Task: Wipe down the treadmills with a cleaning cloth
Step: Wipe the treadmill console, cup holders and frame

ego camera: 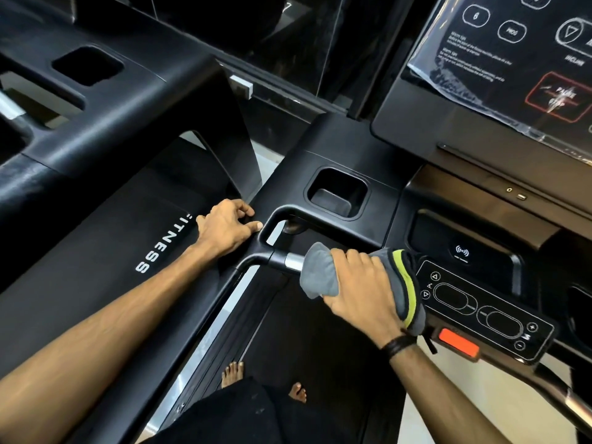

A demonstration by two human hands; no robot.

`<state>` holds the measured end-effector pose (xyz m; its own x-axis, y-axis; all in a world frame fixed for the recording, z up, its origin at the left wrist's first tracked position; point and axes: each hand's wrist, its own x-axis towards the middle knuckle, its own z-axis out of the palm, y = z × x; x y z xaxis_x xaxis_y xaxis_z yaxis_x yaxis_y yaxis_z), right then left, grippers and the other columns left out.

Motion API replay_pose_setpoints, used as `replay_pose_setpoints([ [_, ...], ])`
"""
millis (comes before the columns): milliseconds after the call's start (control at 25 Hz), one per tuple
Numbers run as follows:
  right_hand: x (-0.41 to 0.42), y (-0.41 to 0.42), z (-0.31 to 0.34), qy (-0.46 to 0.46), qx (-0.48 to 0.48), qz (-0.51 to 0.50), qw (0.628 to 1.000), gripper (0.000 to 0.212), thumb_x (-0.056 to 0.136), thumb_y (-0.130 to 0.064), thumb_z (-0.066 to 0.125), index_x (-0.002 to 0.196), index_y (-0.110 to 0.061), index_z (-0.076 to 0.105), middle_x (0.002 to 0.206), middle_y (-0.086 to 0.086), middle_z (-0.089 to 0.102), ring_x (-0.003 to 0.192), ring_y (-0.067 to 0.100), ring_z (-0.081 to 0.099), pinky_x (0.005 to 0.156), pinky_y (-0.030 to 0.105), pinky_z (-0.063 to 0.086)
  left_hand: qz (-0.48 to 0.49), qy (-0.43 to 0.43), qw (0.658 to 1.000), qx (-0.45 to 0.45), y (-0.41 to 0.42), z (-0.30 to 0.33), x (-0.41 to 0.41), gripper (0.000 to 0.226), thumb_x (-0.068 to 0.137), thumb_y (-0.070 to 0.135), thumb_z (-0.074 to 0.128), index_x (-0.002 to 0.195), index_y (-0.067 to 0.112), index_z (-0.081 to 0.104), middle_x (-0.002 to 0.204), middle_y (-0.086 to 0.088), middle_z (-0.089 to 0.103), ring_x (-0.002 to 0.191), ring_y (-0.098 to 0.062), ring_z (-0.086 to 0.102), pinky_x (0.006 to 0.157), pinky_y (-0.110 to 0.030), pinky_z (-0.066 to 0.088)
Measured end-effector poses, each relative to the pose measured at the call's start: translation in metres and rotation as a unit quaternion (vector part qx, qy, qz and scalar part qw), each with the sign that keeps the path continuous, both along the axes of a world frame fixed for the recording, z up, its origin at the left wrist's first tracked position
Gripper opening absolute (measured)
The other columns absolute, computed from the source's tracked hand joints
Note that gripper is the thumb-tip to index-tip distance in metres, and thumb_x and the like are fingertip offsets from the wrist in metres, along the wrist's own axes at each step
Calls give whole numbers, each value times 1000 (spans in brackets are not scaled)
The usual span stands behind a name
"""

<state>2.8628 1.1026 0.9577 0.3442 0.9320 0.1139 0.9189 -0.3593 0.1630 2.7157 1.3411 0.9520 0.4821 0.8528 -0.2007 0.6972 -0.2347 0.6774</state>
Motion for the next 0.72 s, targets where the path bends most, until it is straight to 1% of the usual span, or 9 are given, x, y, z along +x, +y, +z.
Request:
replay_pose_setpoints([
  [80, 16, 16, 12, 100, -74, -22, 992, 54, 59, -64, 67, 93, -25, 53, 81, -4, 62, 72, 22, 60, 64, 35, 42, 0, 2, 1000, -3, 1, 1, 0, 27, 78, 43, 80, 100, 31, 68, 106, 8, 66, 110, -16, 60, 103, -44, 33],
  [160, 33, 34, 26, 257, -181, -42, 948, 60, 52, -75, 71, 84, -27, 52, 79, -9, 60, 72, 18, 55, 65, 35, 37, -1, 0, 1000, -1, 1, 2, 0, 26, 79, 42, 80, 99, 31, 68, 105, 9, 66, 111, -17, 61, 104, -45, 33],
  [240, 39, 43, 33, 330, -228, -65, 914, 63, 51, -78, 75, 83, -27, 55, 82, -10, 62, 78, 16, 58, 69, 35, 38, -4, -5, 1000, 6, -2, 2, 0, 25, 80, 41, 79, 100, 30, 68, 102, 10, 64, 111, -17, 60, 103, -45, 33],
  [320, 27, 36, 29, 257, -175, -65, 948, 64, 55, -79, 69, 90, -28, 53, 88, -9, 63, 83, 19, 60, 71, 36, 39, -5, -8, 1000, 14, -4, 2, -1, 25, 82, 41, 78, 102, 30, 69, 104, 9, 65, 111, -17, 60, 102, -45, 33],
  [400, 5, 16, 14, 110, -67, -38, 991, 64, 64, -72, 66, 106, -25, 55, 95, -3, 65, 87, 23, 62, 75, 38, 42, -5, -3, 1000, 17, -5, 2, 0, 26, 83, 41, 77, 104, 29, 69, 109, 6, 67, 112, -18, 60, 102, -46, 33],
  [480, -7, -4, 4, 35, 3, -4, 999, 69, 74, -60, 70, 126, -18, 55, 104, 1, 63, 94, 24, 61, 85, 39, 47, -8, 3, 1000, 20, -5, 1, 0, 26, 83, 41, 76, 105, 29, 68, 112, 5, 68, 112, -19, 60, 102, -47, 33],
  [600, -5, -14, 10, 131, 34, 21, 991, 64, 87, -43, 70, 142, -16, 52, 124, 2, 63, 112, 25, 59, 100, 40, 43, -7, 6, 1000, 19, -4, 1, 1, 25, 83, 40, 77, 104, 30, 68, 108, 6, 66, 110, -18, 59, 101, -46, 32],
  [640, -2, -12, 16, 209, 63, -3, 976, 58, 88, -37, 71, 141, -18, 55, 125, 1, 65, 114, 24, 60, 100, 38, 43, -7, 6, 1000, 17, -4, 1, 1, 24, 83, 40, 77, 103, 30, 67, 106, 7, 66, 109, -18, 60, 100, -46, 32],
  [720, 4, -1, 37, 359, 156, -88, 916, 46, 88, -31, 75, 131, -19, 63, 113, 1, 72, 102, 22, 65, 89, 35, 50, -5, 8, 1000, 15, -4, 0, 2, 24, 82, 40, 77, 102, 31, 67, 103, 9, 64, 108, -18, 60, 99, -45, 31],
])
